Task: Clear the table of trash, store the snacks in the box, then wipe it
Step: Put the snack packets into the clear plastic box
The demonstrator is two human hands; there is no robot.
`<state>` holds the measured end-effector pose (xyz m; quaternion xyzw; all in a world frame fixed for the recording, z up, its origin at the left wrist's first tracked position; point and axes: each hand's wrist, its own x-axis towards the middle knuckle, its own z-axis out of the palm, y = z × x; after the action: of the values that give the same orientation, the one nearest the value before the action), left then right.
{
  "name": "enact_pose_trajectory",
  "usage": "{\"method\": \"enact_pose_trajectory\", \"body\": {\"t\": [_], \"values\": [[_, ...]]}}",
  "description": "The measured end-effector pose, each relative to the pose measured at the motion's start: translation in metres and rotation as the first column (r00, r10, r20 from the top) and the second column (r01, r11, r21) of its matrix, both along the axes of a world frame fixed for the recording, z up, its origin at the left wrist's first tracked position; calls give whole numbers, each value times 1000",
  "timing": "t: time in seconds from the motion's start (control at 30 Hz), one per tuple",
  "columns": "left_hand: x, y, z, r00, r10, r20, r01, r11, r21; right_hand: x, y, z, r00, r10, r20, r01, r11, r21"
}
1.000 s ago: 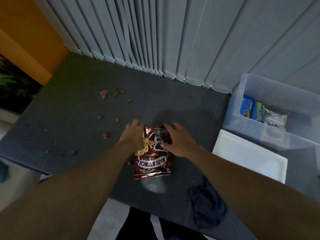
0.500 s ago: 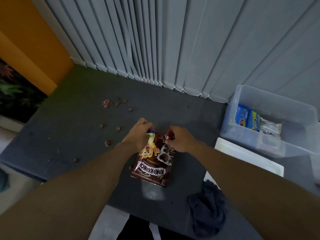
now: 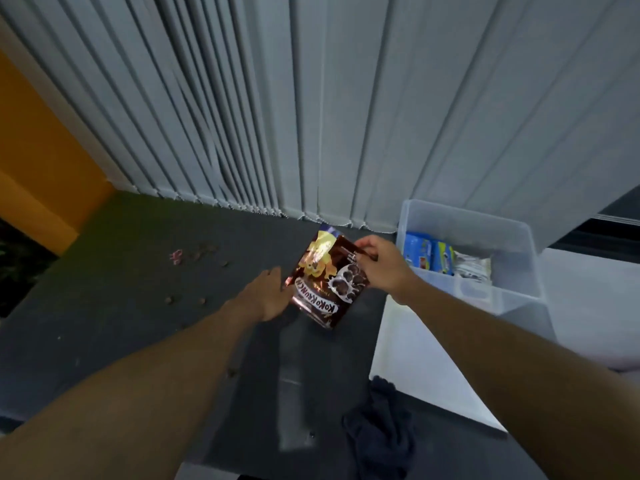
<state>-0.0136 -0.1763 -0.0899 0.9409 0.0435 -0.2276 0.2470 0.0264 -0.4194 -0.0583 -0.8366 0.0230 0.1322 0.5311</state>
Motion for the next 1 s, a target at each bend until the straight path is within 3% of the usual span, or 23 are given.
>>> {"method": "enact_pose_trajectory", "body": {"t": [0.2, 0.43, 0.57, 0.67, 0.8, 1.0], "values": [[33, -51, 37, 987, -35, 155, 46, 997, -63, 4, -56, 39, 961, -275, -27, 274, 941, 200], [71, -119, 69, 960, -10, 280, 77, 970, -230, 4, -117, 73, 899, -423, -110, 430, 812, 394], [88, -152, 83, 930, 69, 360, 37, 959, -282, 1, -153, 75, 851, -507, -138, 514, 749, 419], [97, -171, 90, 901, -8, 434, 133, 957, -258, 0, -173, 70, 816, -566, -117, 569, 751, 334], [110, -207, 95, 871, -94, 482, 230, 946, -230, 0, -197, 58, 828, -558, -57, 561, 824, 82], [135, -242, 77, 865, -306, 398, 370, 925, -92, 9, -214, 47, 881, -472, 15, 455, 840, -297]]}}
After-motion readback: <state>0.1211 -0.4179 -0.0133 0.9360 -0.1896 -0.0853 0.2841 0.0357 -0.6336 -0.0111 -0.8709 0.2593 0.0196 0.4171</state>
